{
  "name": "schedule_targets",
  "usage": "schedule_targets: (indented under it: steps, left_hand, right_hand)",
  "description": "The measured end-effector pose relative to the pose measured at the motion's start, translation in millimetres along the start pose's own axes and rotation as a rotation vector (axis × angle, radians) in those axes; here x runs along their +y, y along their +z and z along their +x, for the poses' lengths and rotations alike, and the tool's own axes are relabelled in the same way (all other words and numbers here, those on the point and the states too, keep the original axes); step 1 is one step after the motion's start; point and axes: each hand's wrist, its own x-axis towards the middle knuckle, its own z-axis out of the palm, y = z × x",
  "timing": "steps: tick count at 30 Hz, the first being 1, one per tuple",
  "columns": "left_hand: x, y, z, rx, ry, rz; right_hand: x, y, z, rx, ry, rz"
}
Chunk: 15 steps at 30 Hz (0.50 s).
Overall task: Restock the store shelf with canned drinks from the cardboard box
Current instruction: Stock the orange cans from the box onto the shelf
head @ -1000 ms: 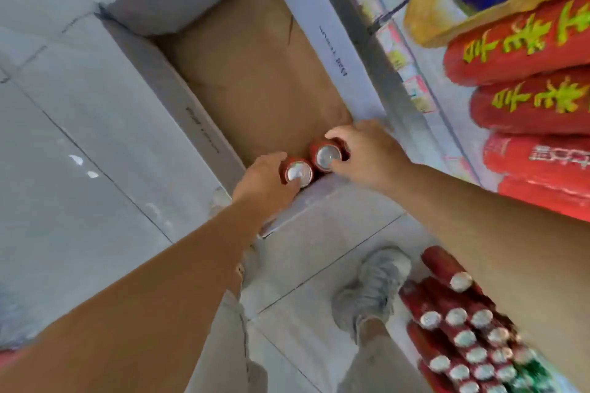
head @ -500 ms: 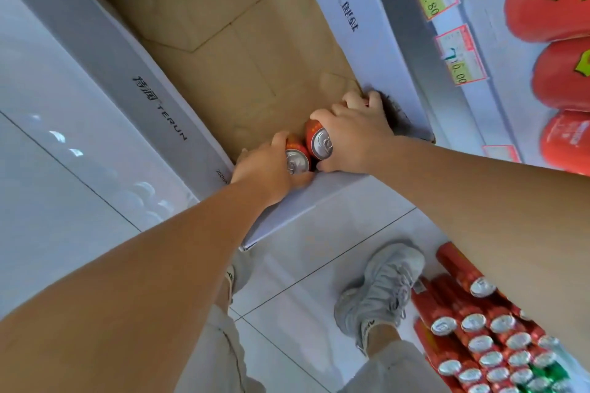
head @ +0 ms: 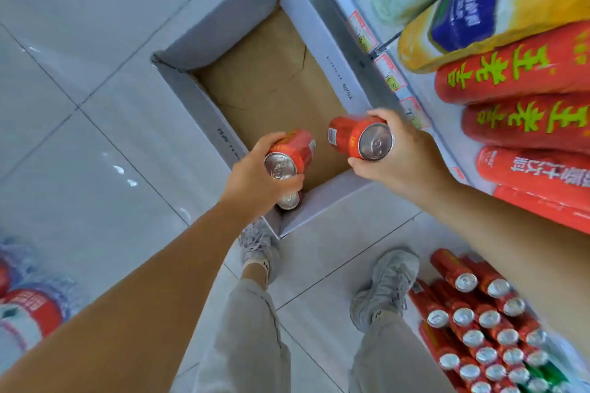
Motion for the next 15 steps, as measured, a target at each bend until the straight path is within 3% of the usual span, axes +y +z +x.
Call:
schedule_targets:
  steps: [11, 15]
  left_hand:
    - [244, -176, -232, 0.0, 0.407, 0.066]
    - [326, -218, -325, -0.081, 0.614, 0.092]
  right_hand:
    - [-216, -247, -188, 0.392, -0.056, 0.116]
    - [-282, -334, -287, 0.577, -0.154, 0.228]
